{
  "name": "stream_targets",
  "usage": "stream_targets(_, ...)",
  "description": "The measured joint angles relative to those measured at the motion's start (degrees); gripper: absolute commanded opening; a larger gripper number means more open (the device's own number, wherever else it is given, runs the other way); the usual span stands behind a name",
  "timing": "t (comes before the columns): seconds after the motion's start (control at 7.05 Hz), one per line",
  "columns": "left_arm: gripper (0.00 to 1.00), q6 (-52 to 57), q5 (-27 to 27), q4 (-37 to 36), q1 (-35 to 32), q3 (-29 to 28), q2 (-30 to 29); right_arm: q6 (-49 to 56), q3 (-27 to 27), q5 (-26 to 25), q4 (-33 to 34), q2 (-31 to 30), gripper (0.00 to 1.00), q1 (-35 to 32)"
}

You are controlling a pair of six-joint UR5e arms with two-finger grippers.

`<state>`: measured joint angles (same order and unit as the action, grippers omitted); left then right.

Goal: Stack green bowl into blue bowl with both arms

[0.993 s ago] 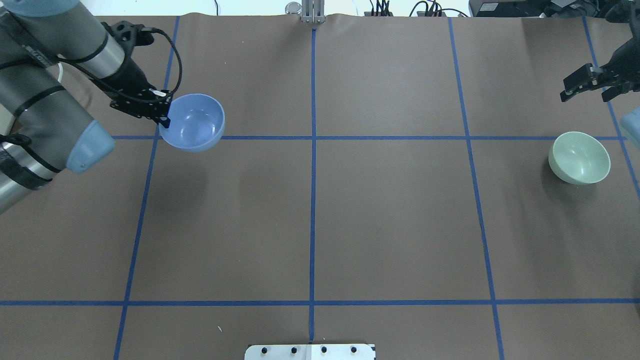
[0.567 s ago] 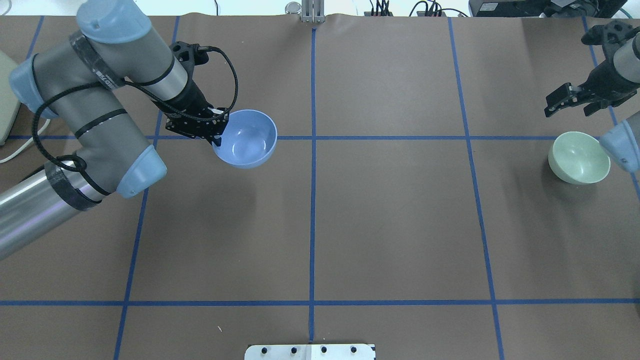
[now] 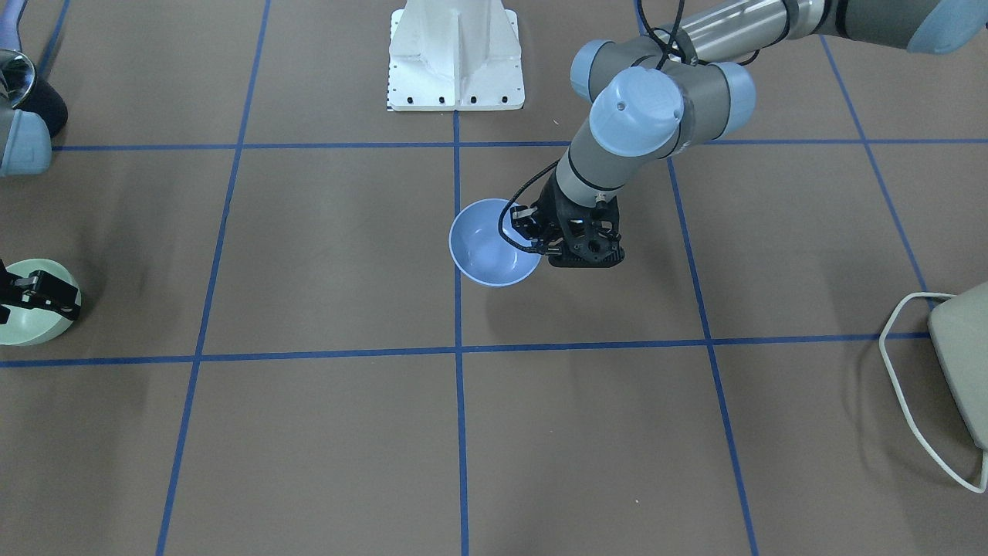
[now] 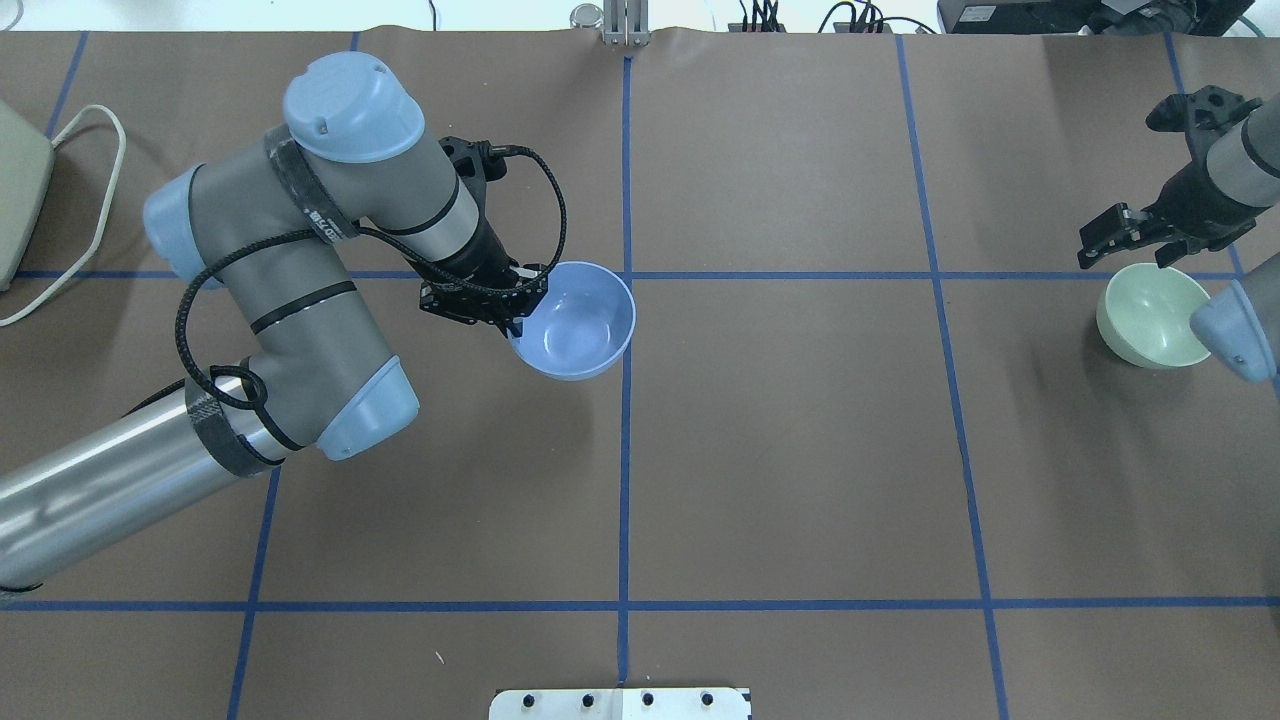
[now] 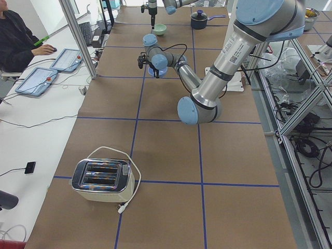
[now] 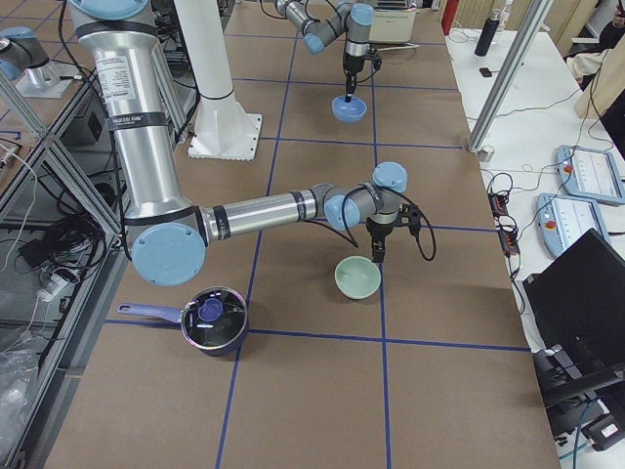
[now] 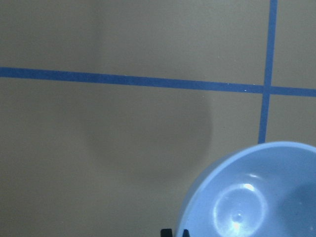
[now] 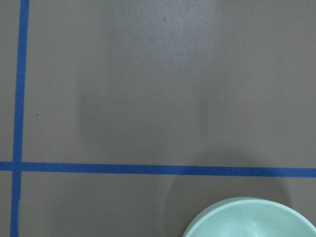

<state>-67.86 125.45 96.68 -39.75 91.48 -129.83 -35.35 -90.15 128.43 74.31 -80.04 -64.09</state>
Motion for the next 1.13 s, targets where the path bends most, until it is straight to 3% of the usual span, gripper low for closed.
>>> stream_targets(0.43, 0.00, -0.61, -1.26, 0.14, 0.99, -1.80, -1.42, -2.96, 0.36, -0.77, -6.10, -3.35, 0.94, 2.58)
stream_targets(0.57, 0.00, -0.62, -1.32, 0.14, 1.04, -2.06, -1.63, -3.13, 0.50, -1.68, -6.82, -3.76, 0.80, 3.41)
stream_targets(0.71, 0.00, -0.61, -1.34, 0.13, 1.06, -2.14, -1.70, -3.20, 0.61, -2.43, -7.09, -3.77, 0.45, 4.09)
stream_targets(0.85, 0.00, -0.61, -1.35, 0.15, 1.07, -2.16, -1.71, -3.21, 0.67, -2.85, -7.14, -3.59, 0.17, 4.64)
stream_targets(0.99, 0.00, -0.59, -1.35, 0.16, 1.20, -2.21, -1.63, -3.13, 0.76, -3.04, -7.16, -3.41, 0.01, 4.99)
stream_targets(1.13, 0.00, -0.57, -1.35, 0.17, 1.49, -2.24, -1.55, -3.08, 0.81, -3.09, -7.16, -3.33, 0.00, 5.13)
